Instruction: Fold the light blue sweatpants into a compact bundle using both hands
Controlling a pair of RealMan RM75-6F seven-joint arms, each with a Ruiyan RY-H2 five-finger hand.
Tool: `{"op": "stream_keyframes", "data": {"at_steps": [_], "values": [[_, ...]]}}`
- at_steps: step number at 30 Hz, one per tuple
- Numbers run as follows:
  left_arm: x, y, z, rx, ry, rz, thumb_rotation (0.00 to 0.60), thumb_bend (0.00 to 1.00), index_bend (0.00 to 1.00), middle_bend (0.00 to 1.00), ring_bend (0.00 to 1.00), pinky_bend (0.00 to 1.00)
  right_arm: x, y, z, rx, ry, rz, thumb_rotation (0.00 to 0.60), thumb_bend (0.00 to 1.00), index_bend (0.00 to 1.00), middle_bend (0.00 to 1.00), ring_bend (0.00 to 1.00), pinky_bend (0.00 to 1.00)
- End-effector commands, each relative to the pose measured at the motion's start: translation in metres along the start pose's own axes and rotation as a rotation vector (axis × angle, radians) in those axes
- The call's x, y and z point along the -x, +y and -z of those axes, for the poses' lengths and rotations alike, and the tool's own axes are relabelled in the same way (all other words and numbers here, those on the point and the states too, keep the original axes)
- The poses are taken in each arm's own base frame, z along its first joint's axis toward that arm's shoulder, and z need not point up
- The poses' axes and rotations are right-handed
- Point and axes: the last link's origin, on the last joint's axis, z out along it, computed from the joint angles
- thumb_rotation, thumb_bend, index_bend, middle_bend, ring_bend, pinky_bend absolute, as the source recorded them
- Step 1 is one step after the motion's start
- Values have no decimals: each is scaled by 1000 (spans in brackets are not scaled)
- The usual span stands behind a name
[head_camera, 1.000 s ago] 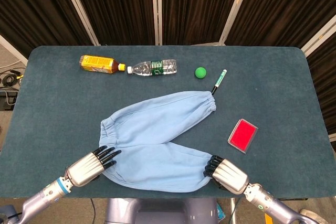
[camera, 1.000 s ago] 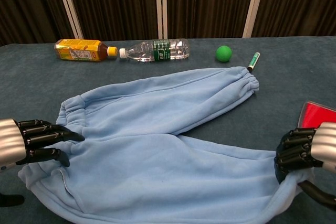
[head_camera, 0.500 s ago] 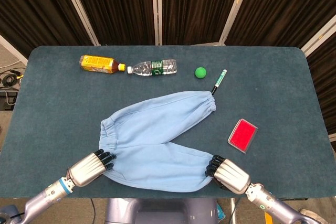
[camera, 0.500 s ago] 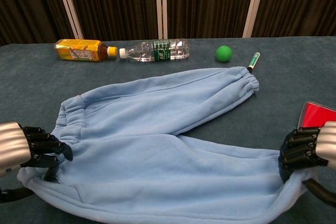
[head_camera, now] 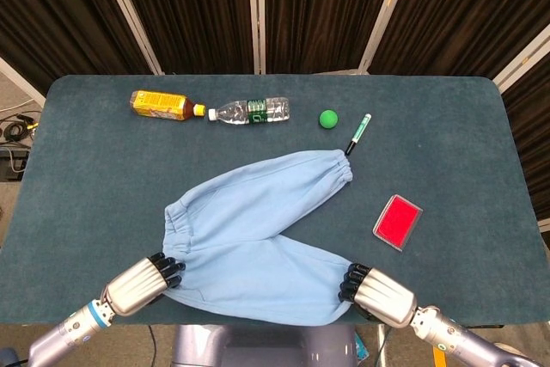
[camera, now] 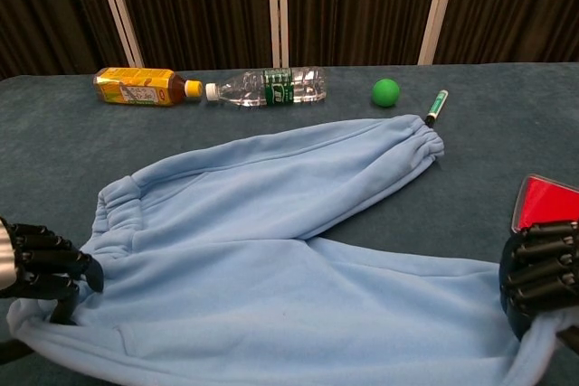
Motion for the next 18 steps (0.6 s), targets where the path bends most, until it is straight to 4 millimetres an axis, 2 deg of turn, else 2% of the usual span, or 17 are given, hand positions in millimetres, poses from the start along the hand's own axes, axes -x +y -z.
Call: {"op": "stream_keyframes", "data": {"at_steps": [1, 18], "values": [[-7, 13, 15, 22, -38, 47, 600, 377, 582, 305, 336, 411, -9, -10, 7, -58, -20, 30, 600, 634, 570, 507, 373, 309], [-20, 32, 47, 54, -92, 164, 600, 376, 582, 305, 336, 411, -22, -43, 23, -166, -42, 55, 600, 642, 571, 508, 375, 309]]}}
